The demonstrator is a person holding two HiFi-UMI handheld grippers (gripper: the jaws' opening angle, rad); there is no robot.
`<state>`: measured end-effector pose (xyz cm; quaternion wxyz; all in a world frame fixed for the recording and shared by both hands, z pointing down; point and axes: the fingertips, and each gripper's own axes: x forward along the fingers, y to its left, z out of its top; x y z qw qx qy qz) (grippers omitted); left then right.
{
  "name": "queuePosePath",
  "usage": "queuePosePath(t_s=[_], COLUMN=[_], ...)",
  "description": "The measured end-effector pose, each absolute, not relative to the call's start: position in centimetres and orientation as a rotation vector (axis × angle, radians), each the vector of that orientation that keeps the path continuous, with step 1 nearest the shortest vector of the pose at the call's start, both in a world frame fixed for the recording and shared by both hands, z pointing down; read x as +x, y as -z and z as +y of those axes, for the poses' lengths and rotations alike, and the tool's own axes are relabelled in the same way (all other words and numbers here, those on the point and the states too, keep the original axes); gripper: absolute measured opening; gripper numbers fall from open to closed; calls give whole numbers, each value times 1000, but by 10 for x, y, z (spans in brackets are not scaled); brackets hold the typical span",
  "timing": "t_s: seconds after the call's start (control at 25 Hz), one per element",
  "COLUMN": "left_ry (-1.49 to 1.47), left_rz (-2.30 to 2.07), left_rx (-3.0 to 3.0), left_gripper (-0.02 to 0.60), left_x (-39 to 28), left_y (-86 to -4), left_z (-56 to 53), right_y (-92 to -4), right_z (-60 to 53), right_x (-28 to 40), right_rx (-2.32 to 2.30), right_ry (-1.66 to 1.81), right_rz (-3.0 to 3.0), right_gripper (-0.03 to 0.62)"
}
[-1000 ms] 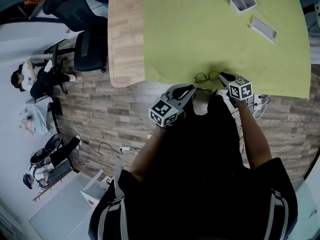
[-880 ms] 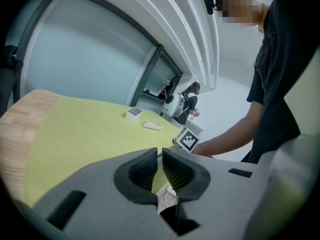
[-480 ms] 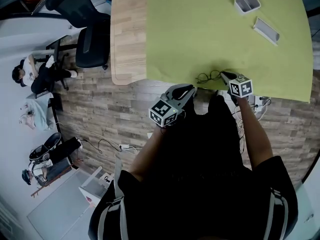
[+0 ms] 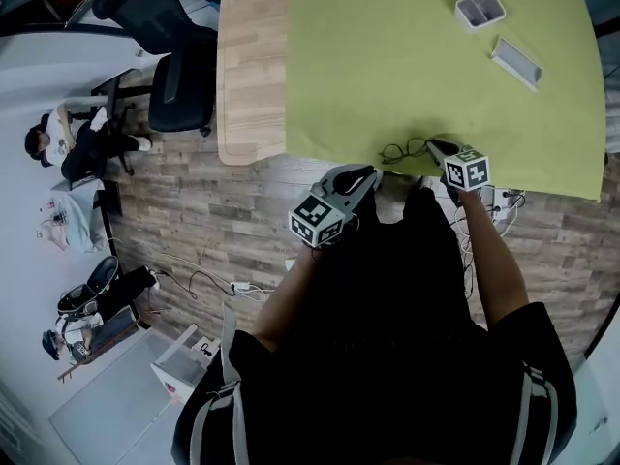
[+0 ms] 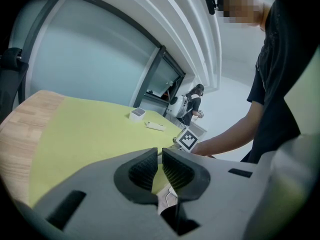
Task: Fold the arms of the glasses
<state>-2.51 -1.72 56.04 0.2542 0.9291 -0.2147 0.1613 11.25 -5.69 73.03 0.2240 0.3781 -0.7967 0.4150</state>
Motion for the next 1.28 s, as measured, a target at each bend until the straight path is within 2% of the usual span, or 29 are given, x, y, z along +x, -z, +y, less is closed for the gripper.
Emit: queuePosePath(t_s=[0.52,1.28], left_ry=[-394,-297], left_rz=[-548,-523], left_rx=[2600,2689], left_gripper=[20,20], left_x=[-12,-4], left_y=[-556,-531], left_z=[-29,-37], right_y=[-676,-545], right_z=[-42,-31], right_x=[104,93], right_rx=[1043,1158], right_ry=[-975,-759], right_rz=[-2318,-2587], right_gripper=[37,37])
